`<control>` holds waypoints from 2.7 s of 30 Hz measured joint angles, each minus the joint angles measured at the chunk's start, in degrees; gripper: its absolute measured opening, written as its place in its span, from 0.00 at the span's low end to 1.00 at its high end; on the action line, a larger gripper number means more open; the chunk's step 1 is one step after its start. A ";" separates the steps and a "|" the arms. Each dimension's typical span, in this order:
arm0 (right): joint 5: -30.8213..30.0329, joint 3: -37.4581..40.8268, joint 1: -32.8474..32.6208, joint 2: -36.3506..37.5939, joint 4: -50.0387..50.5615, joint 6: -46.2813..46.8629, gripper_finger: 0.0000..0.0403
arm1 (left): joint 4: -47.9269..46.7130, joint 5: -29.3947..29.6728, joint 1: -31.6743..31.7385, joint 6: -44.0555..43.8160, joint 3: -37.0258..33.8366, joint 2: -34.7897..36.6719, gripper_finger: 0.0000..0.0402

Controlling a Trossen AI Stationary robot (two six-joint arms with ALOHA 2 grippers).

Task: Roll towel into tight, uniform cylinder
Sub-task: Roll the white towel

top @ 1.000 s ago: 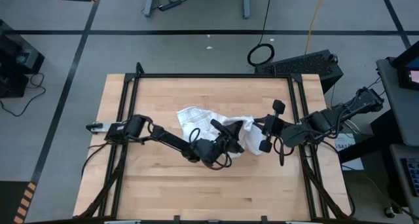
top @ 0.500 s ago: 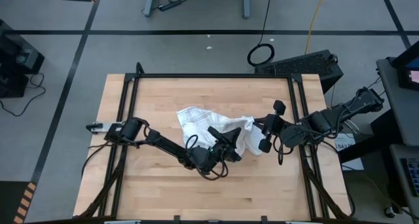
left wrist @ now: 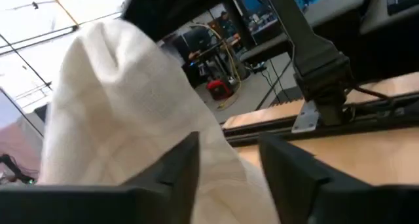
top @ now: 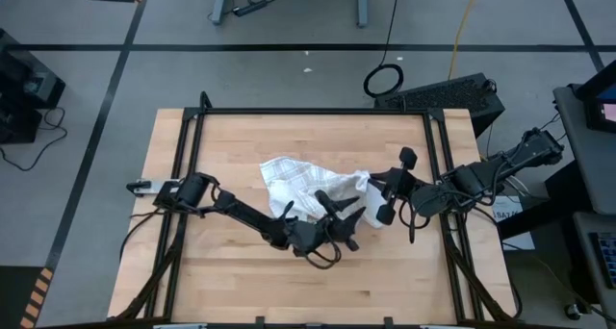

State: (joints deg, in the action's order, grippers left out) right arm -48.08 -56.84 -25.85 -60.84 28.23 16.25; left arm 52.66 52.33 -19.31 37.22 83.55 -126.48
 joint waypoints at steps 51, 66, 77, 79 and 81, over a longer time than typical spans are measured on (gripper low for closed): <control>15.06 14.24 -12.04 0.03 3.37 22.68 0.56 | -65.68 -16.15 -3.76 -23.47 0.02 21.73 0.00; 2.78 28.30 -14.83 -7.70 -8.79 27.80 0.68 | -69.68 -17.78 -4.40 -23.23 0.02 28.87 0.00; 5.97 28.30 -0.01 -9.16 1.99 26.45 0.58 | -75.25 -17.52 -4.50 -24.88 0.02 29.05 0.00; 8.01 28.30 2.94 -8.63 2.13 23.75 0.56 | -75.56 -17.50 -4.75 -24.91 0.02 29.05 0.00; 10.70 28.30 6.36 -8.63 1.77 21.14 0.56 | -75.69 -17.50 -5.16 -24.84 0.02 29.05 0.00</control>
State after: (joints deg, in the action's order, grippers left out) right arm -37.38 -28.53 -19.48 -69.47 30.00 37.39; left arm -23.03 34.83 -24.47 12.38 83.57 -97.43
